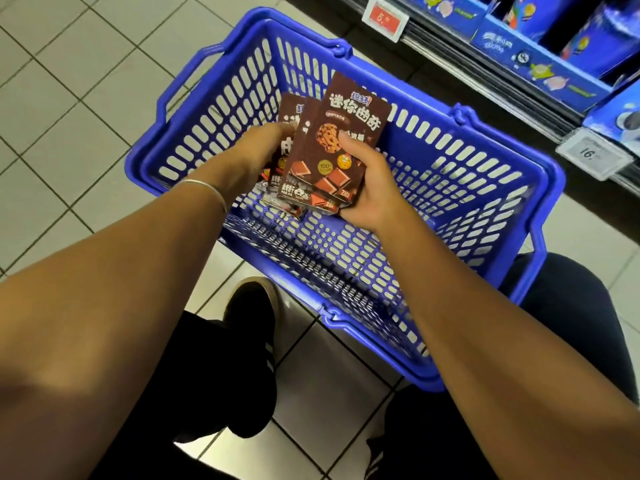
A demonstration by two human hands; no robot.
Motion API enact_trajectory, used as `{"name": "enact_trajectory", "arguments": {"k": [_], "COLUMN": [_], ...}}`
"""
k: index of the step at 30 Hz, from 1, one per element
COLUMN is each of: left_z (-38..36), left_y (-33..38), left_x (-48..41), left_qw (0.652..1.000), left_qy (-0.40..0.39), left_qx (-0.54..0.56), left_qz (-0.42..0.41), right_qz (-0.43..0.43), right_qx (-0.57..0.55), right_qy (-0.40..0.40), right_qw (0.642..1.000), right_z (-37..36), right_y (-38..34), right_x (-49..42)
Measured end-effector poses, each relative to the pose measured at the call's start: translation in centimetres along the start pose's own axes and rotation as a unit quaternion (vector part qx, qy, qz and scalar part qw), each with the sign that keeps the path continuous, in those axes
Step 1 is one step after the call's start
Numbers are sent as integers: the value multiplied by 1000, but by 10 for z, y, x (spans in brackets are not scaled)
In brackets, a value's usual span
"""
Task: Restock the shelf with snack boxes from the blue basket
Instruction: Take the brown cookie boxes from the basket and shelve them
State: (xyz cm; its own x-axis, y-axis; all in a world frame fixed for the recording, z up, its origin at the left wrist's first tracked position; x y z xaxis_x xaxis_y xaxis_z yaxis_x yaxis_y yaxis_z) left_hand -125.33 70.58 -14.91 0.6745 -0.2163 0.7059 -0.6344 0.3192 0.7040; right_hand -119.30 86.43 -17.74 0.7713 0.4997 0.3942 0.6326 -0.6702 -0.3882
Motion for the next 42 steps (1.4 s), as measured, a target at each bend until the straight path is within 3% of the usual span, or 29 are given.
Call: {"name": "enact_trajectory", "arguments": {"k": [9, 15, 22, 25, 30, 32, 42], "left_z": [2, -13, -38, -56, -108, -130, -220], "left_y": [-2, 55, 211, 296, 443, 485, 620], "left_x": [6, 68, 217, 307, 469, 520, 659], "left_qw": [999, 983, 970, 970, 896, 887, 922], "left_qy": [-21, -61, -85, -97, -254, -293, -298], "left_qx": [30, 154, 207, 200, 312, 305, 127], "left_qz": [-27, -72, -92, -101, -187, -184, -214], "right_qz": [24, 35, 116, 168, 234, 257, 356], "right_qx": [-13, -26, -38, 58, 182, 194, 244], "right_qy": [-1, 12, -10, 37, 83, 71, 93], "right_qw": [1000, 999, 993, 983, 952, 944, 897], "right_z": [-12, -94, -291, -381, -528, -569, -683], "right_y": [-9, -56, -153, -217, -317, -345, -439], "right_x": [13, 60, 177, 245, 368, 417, 602]}}
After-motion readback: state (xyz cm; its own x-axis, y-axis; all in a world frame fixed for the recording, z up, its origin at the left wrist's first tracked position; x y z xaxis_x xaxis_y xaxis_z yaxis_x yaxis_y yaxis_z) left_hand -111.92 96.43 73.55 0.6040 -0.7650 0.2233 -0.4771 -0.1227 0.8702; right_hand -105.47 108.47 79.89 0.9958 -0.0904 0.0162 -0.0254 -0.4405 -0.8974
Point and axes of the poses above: each hand's wrist, its own x-axis away from the middle knuckle, its own z-axis out of the back of the hand, y = z × x, the point moved 4 cm from there along -x, towards the middle knuckle, and after that the axes turned 13 degrees about -y, right-handed, at the moved point
